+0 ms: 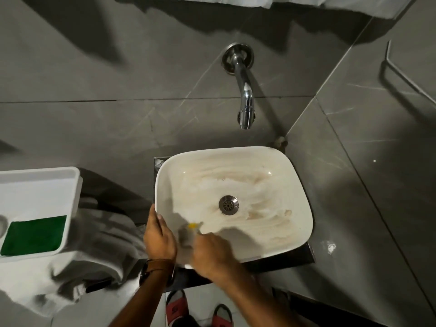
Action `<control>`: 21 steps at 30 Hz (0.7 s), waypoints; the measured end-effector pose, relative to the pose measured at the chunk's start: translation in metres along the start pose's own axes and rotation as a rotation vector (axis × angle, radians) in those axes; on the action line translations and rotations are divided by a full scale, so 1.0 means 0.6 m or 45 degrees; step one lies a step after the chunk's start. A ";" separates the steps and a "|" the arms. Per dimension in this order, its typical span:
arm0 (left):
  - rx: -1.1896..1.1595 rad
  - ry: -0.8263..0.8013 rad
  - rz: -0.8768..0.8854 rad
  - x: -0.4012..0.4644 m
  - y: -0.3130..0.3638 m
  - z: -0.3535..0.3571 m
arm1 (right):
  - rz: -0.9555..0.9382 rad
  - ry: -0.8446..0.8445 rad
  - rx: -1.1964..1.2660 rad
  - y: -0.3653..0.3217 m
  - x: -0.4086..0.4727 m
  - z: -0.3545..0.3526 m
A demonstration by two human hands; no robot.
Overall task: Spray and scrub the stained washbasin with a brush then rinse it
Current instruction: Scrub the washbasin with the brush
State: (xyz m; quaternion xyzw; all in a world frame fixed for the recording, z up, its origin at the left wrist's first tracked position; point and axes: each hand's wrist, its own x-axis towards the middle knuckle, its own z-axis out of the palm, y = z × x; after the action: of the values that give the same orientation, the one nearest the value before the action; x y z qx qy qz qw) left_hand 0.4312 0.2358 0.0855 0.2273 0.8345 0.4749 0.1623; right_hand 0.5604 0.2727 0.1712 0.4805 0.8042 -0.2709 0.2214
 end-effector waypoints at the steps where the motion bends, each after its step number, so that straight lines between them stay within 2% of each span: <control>1: 0.016 0.005 0.014 0.001 0.000 0.001 | -0.063 0.055 0.008 -0.026 0.015 0.001; 3: 0.028 0.006 0.013 0.002 -0.002 0.002 | -0.016 0.187 -0.064 -0.018 0.053 -0.021; 7: 0.035 -0.008 -0.001 -0.001 -0.002 0.002 | 0.468 0.265 -0.116 0.139 0.055 -0.071; 8: 0.036 -0.006 -0.006 -0.001 -0.001 0.001 | 0.517 0.271 -0.147 0.169 0.039 -0.072; 10: 0.035 -0.008 -0.026 -0.001 0.004 0.000 | 0.483 0.161 -0.173 0.179 0.006 -0.050; 13: 0.021 -0.011 -0.018 -0.003 0.007 0.000 | 0.196 -0.040 -0.014 0.074 -0.002 -0.011; 14: 0.027 -0.007 -0.011 -0.003 0.007 0.000 | 0.093 -0.039 0.041 0.033 0.013 -0.010; 16: 0.027 0.005 0.000 -0.003 0.003 0.002 | -0.055 0.093 0.036 -0.025 0.058 -0.031; 19: 0.025 -0.002 -0.013 0.001 -0.008 0.007 | 0.117 0.456 -0.103 0.021 0.109 -0.107; 21: 0.034 -0.009 -0.030 0.003 -0.011 0.009 | 0.355 0.493 -0.113 0.122 0.110 -0.142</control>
State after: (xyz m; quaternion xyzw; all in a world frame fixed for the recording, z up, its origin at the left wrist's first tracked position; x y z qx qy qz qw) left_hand 0.4306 0.2376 0.0771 0.2214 0.8428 0.4609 0.1679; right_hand 0.5887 0.4000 0.1785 0.6195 0.7687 -0.1050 0.1192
